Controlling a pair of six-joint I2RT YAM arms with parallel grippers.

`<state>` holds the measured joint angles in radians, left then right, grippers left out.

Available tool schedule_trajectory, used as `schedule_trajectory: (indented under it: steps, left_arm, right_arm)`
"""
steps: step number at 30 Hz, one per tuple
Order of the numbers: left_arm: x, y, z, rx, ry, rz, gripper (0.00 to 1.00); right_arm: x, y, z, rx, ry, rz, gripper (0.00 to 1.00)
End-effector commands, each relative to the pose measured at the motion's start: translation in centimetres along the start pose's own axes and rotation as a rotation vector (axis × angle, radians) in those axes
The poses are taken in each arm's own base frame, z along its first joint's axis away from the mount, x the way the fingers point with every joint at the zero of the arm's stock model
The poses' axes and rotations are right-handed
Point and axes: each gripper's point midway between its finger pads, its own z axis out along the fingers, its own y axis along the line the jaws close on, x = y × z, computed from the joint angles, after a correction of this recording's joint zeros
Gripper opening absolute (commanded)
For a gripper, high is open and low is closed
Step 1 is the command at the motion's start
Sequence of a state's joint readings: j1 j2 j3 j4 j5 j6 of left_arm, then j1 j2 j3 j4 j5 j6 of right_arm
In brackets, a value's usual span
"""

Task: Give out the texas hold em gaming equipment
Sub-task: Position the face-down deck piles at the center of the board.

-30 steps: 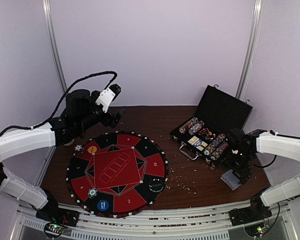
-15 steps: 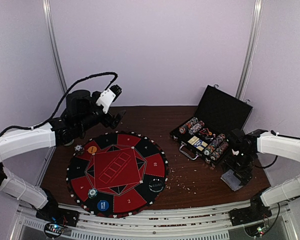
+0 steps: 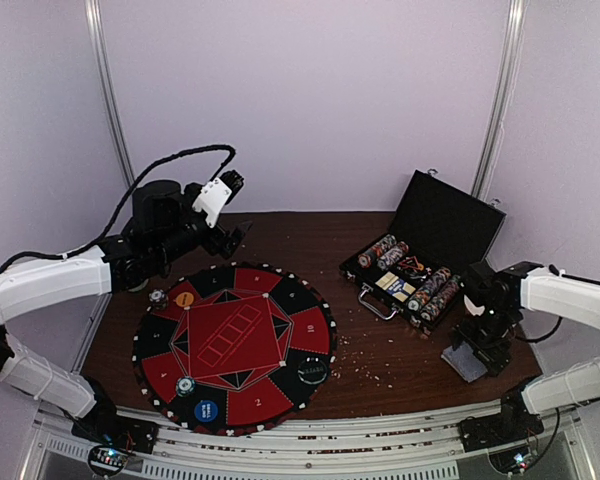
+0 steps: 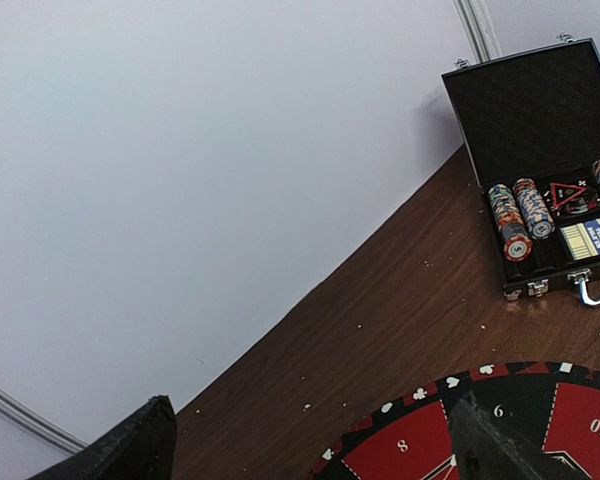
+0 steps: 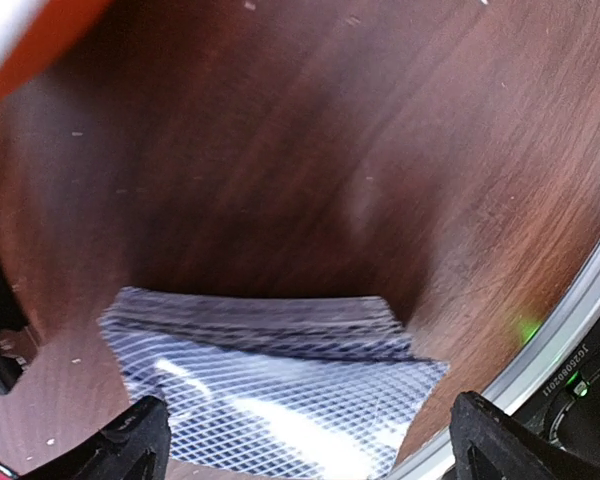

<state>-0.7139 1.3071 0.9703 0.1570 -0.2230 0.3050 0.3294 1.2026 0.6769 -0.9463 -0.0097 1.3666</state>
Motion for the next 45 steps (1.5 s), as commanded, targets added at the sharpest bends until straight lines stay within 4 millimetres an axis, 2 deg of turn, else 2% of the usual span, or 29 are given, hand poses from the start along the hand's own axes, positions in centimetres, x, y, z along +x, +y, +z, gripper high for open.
schedule_trajectory:
  steps: [1,5,12,19,23,28,37,45]
  left_arm:
    - [-0.4,0.2,0.0,-0.005,-0.033,-0.003,0.98]
    - [-0.4,0.2,-0.1,-0.006,-0.034,-0.001,0.98]
    - [-0.5,0.2,-0.2,-0.002,-0.038,0.004,0.98]
    - [-0.5,0.1,-0.3,0.002,-0.042,0.007,0.98]
    - [-0.4,0.1,-0.3,0.001,-0.042,0.01,0.98]
    - [-0.4,0.0,-0.3,0.005,-0.043,0.01,0.98]
    - [-0.4,0.0,-0.4,0.008,-0.046,0.012,0.98]
    - [-0.4,-0.3,-0.4,0.021,-0.05,0.014,0.98]
  right_arm:
    - [0.5,0.0,1.3,-0.028,0.026,0.02,1.0]
    - [0.8,1.5,2.3,-0.084,0.042,-0.007,1.0]
    - [0.0,2.2,1.8,-0.1,0.005,-0.029,1.0]
    - [0.2,1.2,2.3,-0.075,0.021,-0.005,1.0]
    - [0.3,0.4,1.8,-0.063,0.025,0.016,1.0]
    - [0.2,1.0,1.0,-0.087,0.022,0.015,1.0]
    - [0.3,1.2,1.4,-0.091,0.036,0.001,1.0]
    - [0.2,0.8,0.0,-0.111,0.023,0.025,1.0]
